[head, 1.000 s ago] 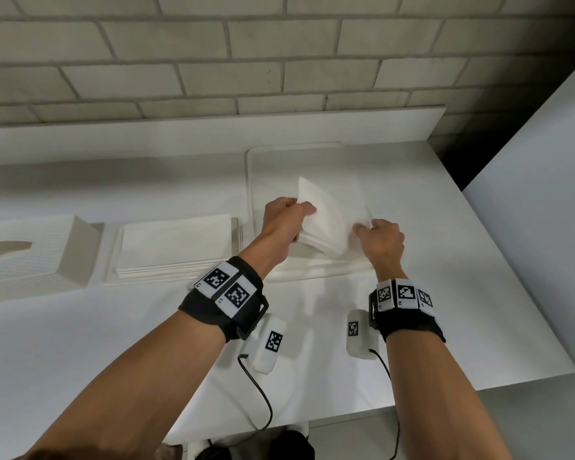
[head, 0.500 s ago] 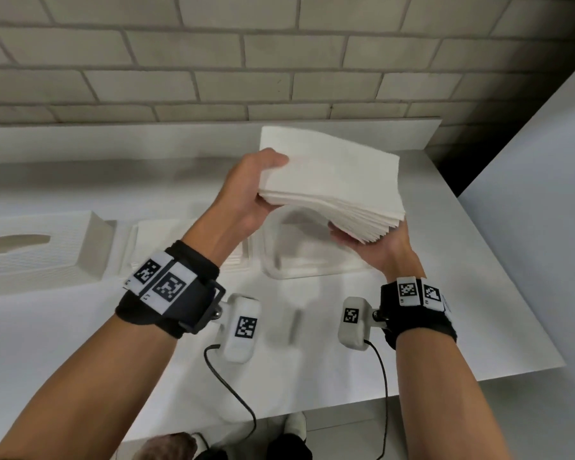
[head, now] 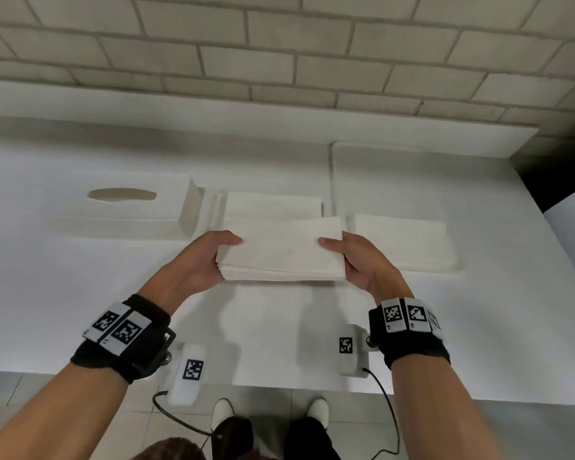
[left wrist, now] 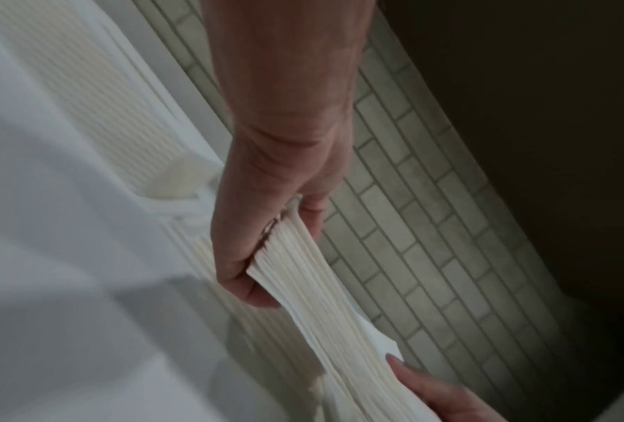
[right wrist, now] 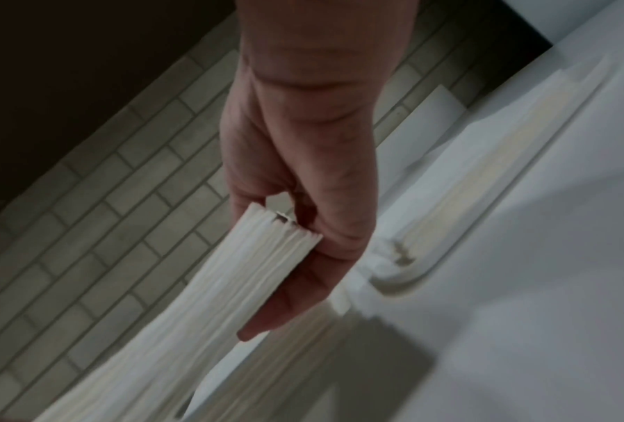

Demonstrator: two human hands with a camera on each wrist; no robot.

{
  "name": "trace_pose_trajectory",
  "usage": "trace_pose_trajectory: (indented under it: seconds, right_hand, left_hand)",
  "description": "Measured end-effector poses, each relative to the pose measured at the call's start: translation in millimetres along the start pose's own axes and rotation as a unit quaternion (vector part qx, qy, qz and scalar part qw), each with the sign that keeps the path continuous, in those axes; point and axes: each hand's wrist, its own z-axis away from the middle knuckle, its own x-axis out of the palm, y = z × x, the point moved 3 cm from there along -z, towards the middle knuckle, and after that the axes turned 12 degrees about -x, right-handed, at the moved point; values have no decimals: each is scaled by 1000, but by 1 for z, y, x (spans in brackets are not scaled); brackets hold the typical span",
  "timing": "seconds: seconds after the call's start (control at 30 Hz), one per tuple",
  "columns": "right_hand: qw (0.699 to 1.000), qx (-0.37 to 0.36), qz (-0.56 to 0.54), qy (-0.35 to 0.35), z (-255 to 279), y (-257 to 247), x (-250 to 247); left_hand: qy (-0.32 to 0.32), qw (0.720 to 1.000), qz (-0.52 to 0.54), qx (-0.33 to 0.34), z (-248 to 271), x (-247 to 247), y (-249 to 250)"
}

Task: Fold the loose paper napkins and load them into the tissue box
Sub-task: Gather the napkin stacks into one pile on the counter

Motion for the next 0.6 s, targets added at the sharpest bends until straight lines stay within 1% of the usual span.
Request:
trace_pose_trajectory:
  seconds: [0.1, 0.23, 0.3, 0.37, 0.43, 0.5, 0.6]
  right_hand:
    - [999, 11, 31, -19, -4, 14, 19]
    - [994, 10, 105, -30, -3, 31, 30]
    - [991, -12, 132, -21, 0, 35, 31]
    - [991, -49, 127, -2, 5, 35, 31]
    - [989, -89, 116, 12, 12, 35, 29]
    - [983, -124, 136, 9, 19, 36, 28]
    - [974, -152, 168, 2, 24, 42, 26]
  left_hand:
    - [14, 999, -43, -14, -1, -23, -7]
    - [34, 996, -80, 9, -3, -35, -13]
    - [47, 994, -91, 41, -7, -38, -16]
    - [80, 986, -118, 86, -9, -41, -18]
    - [97, 975, -145, 139, -8, -41, -22]
    - [99, 962, -184, 176, -7, -41, -29]
    - [86, 944, -250, 198, -7, -43, -40]
